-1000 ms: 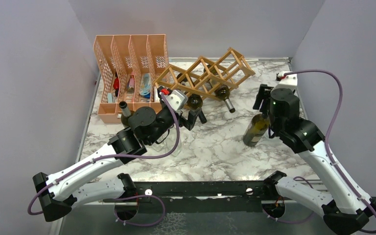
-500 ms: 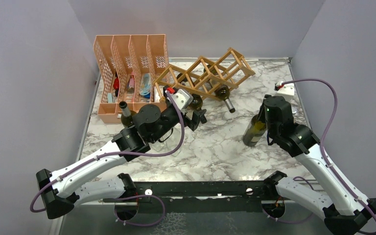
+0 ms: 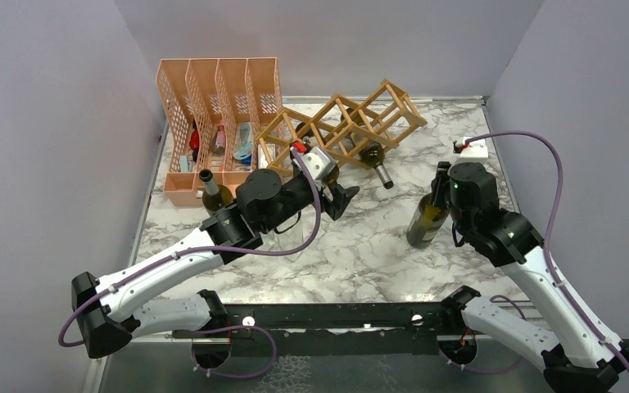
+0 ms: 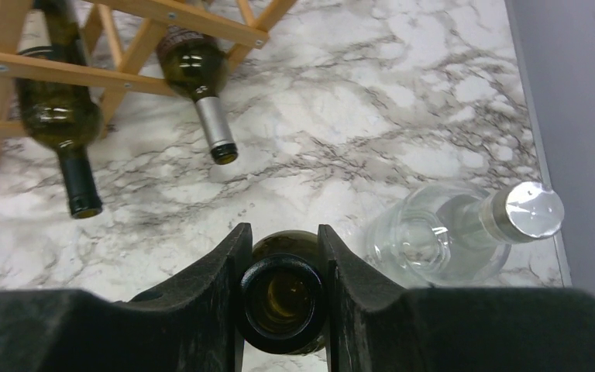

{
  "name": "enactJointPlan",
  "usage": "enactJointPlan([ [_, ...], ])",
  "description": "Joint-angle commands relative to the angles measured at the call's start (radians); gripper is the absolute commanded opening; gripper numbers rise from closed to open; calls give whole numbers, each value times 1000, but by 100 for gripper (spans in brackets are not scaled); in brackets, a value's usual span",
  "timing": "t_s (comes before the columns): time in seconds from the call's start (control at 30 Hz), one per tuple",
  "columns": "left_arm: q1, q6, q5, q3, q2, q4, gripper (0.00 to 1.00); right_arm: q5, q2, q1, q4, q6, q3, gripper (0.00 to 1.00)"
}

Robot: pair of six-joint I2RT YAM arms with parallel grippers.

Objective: Put the wine bottle on the wine rack

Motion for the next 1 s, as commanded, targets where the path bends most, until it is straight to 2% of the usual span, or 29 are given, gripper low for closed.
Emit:
enactJointPlan([
  [0.0,-2,-59,111,8,29,96,99,-181,-44,2,38,-57,122,1],
  [0.27,-9,-172,279,-20,130,216,99,-305,-35,2,-16,-35,237,1],
  [0.6,-92,-171,280,-56,240,351,99,-389,7,2,-31,38,350,1],
  [0.97,-154,-15,12,-65,409,520,99,-245,114,2,-91,208,506,1],
])
